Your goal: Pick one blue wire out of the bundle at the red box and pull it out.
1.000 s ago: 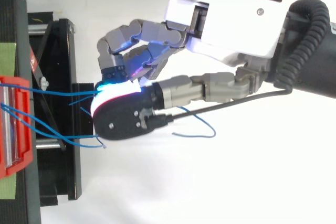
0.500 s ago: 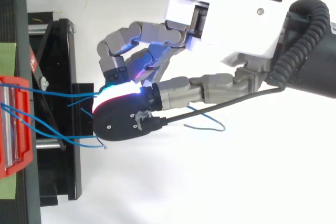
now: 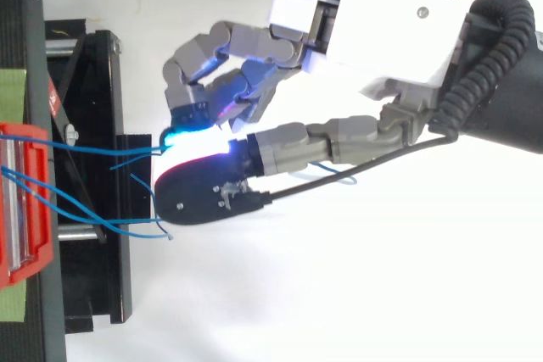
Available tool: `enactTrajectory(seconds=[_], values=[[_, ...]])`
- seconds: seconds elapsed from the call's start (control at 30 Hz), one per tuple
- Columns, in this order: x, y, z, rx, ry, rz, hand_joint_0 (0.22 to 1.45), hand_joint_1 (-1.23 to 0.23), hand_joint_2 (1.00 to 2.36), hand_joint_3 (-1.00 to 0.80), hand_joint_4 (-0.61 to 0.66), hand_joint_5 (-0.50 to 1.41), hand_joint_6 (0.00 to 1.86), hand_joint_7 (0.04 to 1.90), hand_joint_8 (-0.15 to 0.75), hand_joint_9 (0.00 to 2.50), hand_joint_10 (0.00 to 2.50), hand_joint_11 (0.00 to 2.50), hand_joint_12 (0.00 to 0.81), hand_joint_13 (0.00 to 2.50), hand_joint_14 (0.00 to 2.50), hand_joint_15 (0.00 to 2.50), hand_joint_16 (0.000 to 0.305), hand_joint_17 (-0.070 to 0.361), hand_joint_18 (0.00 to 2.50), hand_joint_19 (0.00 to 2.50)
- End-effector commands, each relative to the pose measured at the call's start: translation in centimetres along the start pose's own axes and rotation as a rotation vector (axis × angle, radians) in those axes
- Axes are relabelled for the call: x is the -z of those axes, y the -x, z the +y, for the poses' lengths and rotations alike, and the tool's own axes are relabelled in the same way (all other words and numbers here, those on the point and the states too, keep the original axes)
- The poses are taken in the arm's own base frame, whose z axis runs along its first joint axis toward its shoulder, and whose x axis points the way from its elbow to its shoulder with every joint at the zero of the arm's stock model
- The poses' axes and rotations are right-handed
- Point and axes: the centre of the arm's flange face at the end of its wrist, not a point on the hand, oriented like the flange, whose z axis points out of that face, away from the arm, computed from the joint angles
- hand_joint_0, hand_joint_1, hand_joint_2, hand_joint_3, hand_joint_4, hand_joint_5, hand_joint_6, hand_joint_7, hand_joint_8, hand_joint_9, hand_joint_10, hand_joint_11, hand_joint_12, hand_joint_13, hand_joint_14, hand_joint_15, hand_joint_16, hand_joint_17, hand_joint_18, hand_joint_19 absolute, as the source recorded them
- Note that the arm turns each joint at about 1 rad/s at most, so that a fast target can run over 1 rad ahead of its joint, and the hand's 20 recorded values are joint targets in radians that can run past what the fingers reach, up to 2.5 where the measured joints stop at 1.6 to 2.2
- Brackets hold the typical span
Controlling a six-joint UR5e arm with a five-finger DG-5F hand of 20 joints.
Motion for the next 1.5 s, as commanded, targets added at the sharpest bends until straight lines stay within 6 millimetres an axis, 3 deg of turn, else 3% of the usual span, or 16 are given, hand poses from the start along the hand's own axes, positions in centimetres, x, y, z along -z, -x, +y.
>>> enactTrajectory(seconds=[0.0,0.8,0.93,1.47], values=[[0.0,0.8,-0.2,0.045,-0.016,-0.065,0.59,-0.78,1.02,-0.24,0.29,-0.16,0.83,1.13,0.377,0.89,0.02,0.63,0.476,0.64,0.01,0.33,0.061,0.138,0.71,0.51],[-1.3,1.9,0.9,0.432,0.047,-0.189,0.64,-0.84,1.00,-0.44,0.26,-0.16,0.78,1.09,0.352,0.80,0.02,0.59,0.461,0.58,0.01,0.30,0.060,0.135,0.65,0.47],[-1.4,2.0,0.9,0.432,0.049,-0.190,0.66,-0.86,1.00,-0.50,0.26,-0.16,0.76,1.10,0.349,0.79,0.02,0.58,0.457,0.57,0.01,0.29,0.060,0.134,0.65,0.47],[-1.4,2.0,0.9,0.407,0.049,-0.191,0.64,-0.85,1.00,-0.45,0.29,-0.15,0.76,1.15,0.351,0.80,0.02,0.58,0.460,0.58,0.01,0.29,0.059,0.134,0.65,0.47]])
